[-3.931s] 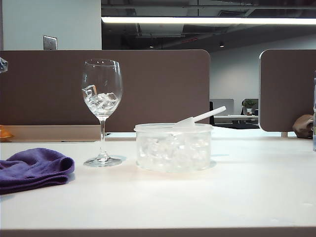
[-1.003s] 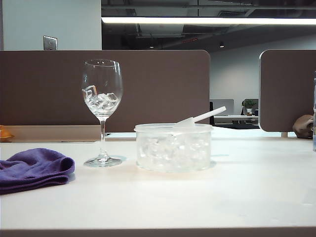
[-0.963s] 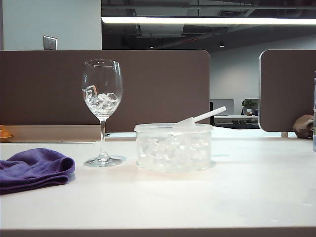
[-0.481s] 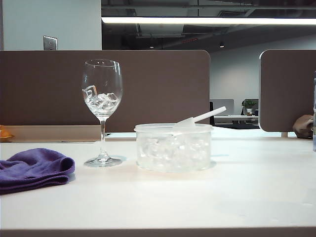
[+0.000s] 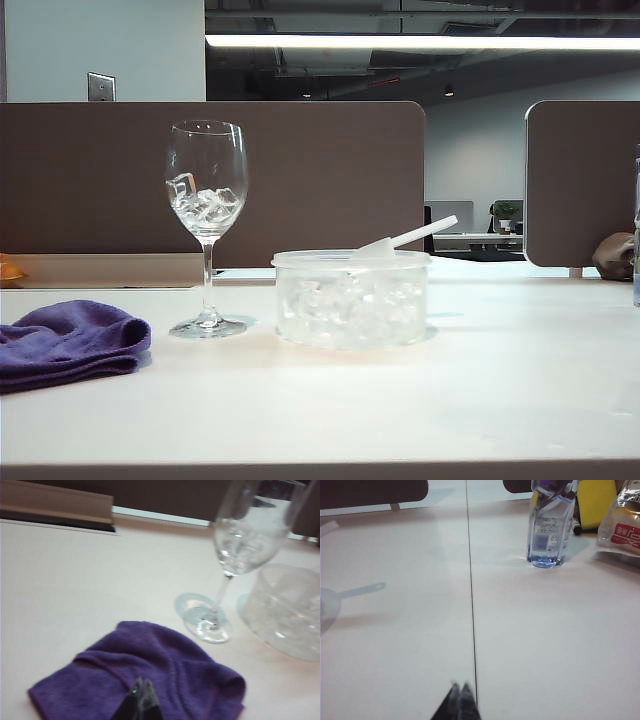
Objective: Pick up an ice shovel filled with ice cubes and pour the ice from the shovel into the glass.
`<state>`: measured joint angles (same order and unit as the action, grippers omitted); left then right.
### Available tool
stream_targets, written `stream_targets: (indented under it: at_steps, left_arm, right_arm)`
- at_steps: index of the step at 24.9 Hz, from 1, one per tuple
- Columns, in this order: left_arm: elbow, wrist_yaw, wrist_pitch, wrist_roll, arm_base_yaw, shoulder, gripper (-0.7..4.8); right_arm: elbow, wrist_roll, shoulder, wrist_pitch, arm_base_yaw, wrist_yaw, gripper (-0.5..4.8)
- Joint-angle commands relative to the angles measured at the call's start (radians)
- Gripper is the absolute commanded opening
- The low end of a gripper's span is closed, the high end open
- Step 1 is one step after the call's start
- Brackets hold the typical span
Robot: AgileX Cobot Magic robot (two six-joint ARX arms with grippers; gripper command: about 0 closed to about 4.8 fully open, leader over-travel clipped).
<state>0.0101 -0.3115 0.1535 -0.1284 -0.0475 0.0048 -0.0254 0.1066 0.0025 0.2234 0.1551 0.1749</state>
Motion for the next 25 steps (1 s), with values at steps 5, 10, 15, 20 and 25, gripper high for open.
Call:
stream_targets:
  at_steps: [5, 10, 15, 20, 25]
  left_arm:
    - [-0.003, 0.190, 0.020, -0.003, -0.001, 0.001, -0.05]
    - [-0.003, 0.200, 0.020, 0.002, -0.001, 0.001, -0.05]
    - [-0.003, 0.200, 0.019, 0.000, -0.002, 0.001, -0.05]
    - [-0.003, 0.200, 0.019, 0.000, -0.002, 0.001, -0.05]
    - [-0.003, 0.200, 0.019, 0.000, -0.002, 0.001, -0.05]
  right_arm:
    - [0.000, -0.003, 0.000, 0.004, 0.000, 0.006, -0.01]
    - [0.000, -0.003, 0.000, 0.004, 0.000, 0.006, -0.01]
    - [0.000, -0.003, 0.000, 0.004, 0.000, 0.006, -0.01]
    - [0.000, -0.003, 0.000, 0.004, 0.000, 0.006, -0.01]
    - [0.000, -0.003, 0.000, 0.004, 0.000, 0.006, -0.01]
